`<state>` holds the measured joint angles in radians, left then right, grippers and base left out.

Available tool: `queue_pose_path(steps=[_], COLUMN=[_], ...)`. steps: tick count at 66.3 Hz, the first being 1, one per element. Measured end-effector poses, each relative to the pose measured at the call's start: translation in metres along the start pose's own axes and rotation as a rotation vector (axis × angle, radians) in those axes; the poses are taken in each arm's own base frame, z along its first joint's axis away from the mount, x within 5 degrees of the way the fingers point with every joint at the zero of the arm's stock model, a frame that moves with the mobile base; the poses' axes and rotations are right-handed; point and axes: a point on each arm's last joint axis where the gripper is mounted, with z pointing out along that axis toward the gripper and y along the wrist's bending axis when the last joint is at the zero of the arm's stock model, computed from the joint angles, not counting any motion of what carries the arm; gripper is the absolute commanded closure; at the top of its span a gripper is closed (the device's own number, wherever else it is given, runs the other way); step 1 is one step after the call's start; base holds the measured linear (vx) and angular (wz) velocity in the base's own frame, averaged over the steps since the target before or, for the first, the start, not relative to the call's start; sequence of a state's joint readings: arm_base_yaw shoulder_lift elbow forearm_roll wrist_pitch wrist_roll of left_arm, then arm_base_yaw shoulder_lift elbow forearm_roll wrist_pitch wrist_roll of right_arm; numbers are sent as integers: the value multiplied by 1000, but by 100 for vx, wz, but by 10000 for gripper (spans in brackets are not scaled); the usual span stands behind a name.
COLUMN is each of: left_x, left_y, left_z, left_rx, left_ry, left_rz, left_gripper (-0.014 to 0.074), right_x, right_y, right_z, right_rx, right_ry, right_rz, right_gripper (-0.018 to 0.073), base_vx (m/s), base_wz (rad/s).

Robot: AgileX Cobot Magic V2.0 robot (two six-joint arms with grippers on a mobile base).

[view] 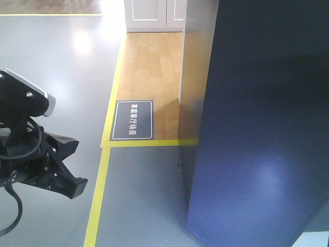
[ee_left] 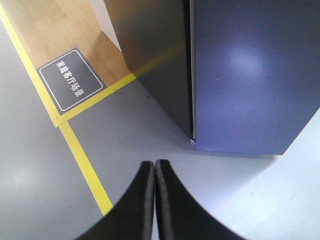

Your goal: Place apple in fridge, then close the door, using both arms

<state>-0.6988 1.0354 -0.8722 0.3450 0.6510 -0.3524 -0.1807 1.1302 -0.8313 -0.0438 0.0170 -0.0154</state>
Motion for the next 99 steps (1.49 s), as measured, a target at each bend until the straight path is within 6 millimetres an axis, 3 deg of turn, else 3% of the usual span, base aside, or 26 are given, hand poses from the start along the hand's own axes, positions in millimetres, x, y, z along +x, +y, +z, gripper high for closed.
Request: queue_pose_path(steps=[52, 72, 79, 99], left_x=[0, 0, 0, 0], left_y=[0, 0, 0, 0], left_z=[0, 0, 0, 0], left_rx=[0, 0, 0, 0], left_ry=[0, 0, 0, 0], left_rz=[0, -1, -1, -1], left_gripper=[603, 603, 603, 603], right_x=[-10, -12, -4, -1], right_y=[-1, -3, -3, -3], right_z=[134, 170, 176, 170], right_rx=[-2, 3, 1, -1], right_ry=[-2, -17, 10, 96], right_rz=[-34, -29, -29, -27], right_gripper=[565, 565, 565, 565], base_vx=[0, 0, 0, 0], base_wz=[0, 0, 0, 0])
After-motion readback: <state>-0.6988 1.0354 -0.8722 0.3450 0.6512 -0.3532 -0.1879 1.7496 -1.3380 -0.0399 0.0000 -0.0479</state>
